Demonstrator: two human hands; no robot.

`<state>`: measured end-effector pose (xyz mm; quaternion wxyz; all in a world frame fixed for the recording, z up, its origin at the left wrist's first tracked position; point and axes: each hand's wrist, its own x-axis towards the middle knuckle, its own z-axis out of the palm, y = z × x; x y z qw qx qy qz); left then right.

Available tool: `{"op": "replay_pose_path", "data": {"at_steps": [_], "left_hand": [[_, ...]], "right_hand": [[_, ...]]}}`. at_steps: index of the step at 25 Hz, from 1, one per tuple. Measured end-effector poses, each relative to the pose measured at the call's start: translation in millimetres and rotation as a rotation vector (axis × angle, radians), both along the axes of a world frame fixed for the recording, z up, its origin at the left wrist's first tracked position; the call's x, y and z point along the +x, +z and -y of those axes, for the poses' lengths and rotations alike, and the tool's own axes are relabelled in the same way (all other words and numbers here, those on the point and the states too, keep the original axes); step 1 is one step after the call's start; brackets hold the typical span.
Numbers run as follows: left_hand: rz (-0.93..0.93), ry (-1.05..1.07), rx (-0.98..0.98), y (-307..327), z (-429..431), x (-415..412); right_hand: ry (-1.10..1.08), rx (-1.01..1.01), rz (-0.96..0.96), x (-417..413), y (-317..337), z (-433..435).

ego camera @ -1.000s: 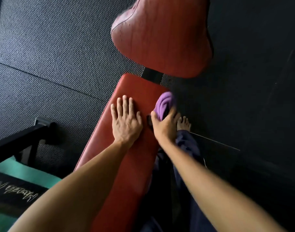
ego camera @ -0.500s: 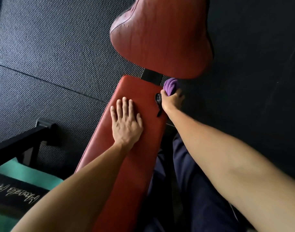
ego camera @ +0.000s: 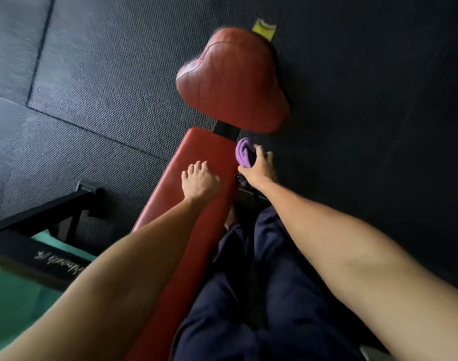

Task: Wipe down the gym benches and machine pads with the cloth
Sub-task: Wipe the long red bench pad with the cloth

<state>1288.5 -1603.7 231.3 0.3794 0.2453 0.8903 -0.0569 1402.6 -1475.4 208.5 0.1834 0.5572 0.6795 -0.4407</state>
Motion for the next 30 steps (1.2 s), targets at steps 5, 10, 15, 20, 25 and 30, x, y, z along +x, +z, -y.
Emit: {"op": "replay_pose_path", "data": {"at_steps": [5,10,15,20,25,30], "left_hand": [[0.05,0.168,0.035,103,-35,31],[0.014,0.277,0.044,164,-68,42],[0.008,0.398,0.071,178,-99,43],[0.086,0.613,0.06,159,-129,32],[0.149,0.803,0.075,148,-158,12],[0.16,0.974,0.141,138,-180,0]], "right_hand": [[0.1,-0.004,-0.037,25,101,-16],[0.215,0.047,-0.157,24,179,-49],[0.413,0.127,-0.171,1,209,-98],[0.644,0.154,-0.143,-36,202,-145],[0.896,0.194,-0.079,-75,198,-184],[1.099,0.21,-0.074,-116,194,-210]]}}
